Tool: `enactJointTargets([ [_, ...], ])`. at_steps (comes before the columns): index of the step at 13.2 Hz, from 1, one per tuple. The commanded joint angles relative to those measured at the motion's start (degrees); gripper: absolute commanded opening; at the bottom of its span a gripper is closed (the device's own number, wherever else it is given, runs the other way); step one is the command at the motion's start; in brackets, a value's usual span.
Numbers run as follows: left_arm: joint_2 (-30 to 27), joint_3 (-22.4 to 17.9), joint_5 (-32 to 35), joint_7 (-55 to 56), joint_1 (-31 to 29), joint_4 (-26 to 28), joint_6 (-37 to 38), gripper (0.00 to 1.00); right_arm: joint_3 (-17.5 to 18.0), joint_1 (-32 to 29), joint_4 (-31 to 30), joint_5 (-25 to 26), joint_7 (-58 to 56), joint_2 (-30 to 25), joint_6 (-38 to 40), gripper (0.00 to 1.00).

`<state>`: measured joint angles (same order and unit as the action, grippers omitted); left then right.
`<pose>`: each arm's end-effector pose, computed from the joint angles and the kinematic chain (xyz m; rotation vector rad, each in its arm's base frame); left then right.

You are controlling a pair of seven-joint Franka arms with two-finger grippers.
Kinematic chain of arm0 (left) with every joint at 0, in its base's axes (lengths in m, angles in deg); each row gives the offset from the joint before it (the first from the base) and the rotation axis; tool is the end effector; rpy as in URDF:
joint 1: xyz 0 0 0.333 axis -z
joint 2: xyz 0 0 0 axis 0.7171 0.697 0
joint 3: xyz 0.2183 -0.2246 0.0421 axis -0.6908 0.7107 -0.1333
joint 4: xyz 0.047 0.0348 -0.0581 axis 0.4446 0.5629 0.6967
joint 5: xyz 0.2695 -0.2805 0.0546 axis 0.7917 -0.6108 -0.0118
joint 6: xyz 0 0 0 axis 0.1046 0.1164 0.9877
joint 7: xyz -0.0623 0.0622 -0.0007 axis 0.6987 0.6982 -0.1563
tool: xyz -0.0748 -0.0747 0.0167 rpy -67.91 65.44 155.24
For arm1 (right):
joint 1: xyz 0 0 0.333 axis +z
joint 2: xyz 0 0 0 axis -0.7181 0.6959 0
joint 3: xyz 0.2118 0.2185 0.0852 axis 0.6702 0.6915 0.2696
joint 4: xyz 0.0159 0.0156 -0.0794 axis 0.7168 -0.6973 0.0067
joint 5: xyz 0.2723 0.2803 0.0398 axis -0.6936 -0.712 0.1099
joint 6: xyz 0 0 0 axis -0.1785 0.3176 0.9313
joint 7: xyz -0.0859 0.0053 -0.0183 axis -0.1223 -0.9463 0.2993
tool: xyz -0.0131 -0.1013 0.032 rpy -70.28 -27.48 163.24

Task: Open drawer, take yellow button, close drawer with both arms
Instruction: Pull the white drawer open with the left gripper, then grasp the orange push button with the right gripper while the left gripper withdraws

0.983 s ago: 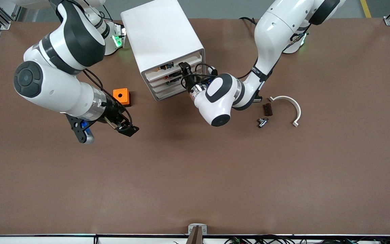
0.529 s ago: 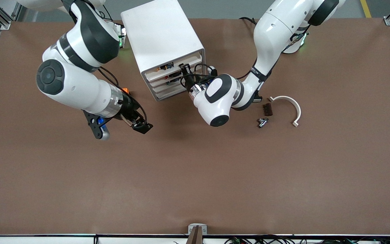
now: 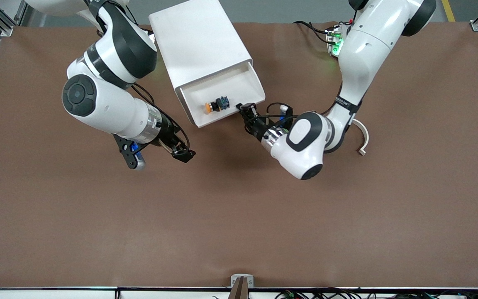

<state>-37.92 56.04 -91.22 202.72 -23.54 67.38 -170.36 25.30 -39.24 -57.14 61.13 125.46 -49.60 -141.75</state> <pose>0.5373 -0.4298 0.2780 -1.1400 -1.9718 1.4607 0.6023 0.3229 0.4922 -2.5605 1.3796 0.3716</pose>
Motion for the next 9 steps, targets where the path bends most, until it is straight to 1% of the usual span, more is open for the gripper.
enactJointTargets([
  [1,1.1,-0.82,-0.13,-3.44,-0.39,-2.47,0.12,0.02,0.32,0.99,-1.32,-0.07,2.16,-0.24,-0.79,1.0],
  [2,1.36,-1.0,-0.13,-3.44,-0.39,-3.08,0.12,0.04,0.23,2.04,-2.38,-0.07,3.22,-0.76,-1.49,1.0],
  [3,1.45,-1.09,-0.13,-3.44,-0.48,-3.18,-0.14,0.18,0.23,3.0,-4.22,0.8,4.88,-1.55,-2.28,1.0],
  [4,1.37,-1.09,-0.13,-3.44,-0.48,-3.18,-0.15,0.55,0.41,3.71,-6.41,2.37,5.77,-2.6,-3.41,1.0],
  [5,1.28,-1.09,-0.04,-3.35,-0.57,-3.18,-0.15,0.92,0.41,4.59,-9.13,2.74,5.78,-4.35,-4.82,1.0],
  [6,1.19,-1.09,0.05,-3.44,-0.83,-3.18,-0.15,0.99,0.49,4.94,-11.42,2.74,5.87,-5.85,-6.05,1.0],
  [8,0.84,-1.26,0.4,-3.88,-1.18,-3.27,-0.15,0.99,1.89,4.95,-15.81,2.74,5.87,-9.1,-6.33,1.0],
  [9,0.49,-2.13,0.49,-4.92,-1.36,-3.79,-0.06,0.99,2.08,5.12,-17.84,2.74,6.39,-10.59,-6.85,1.0],
])
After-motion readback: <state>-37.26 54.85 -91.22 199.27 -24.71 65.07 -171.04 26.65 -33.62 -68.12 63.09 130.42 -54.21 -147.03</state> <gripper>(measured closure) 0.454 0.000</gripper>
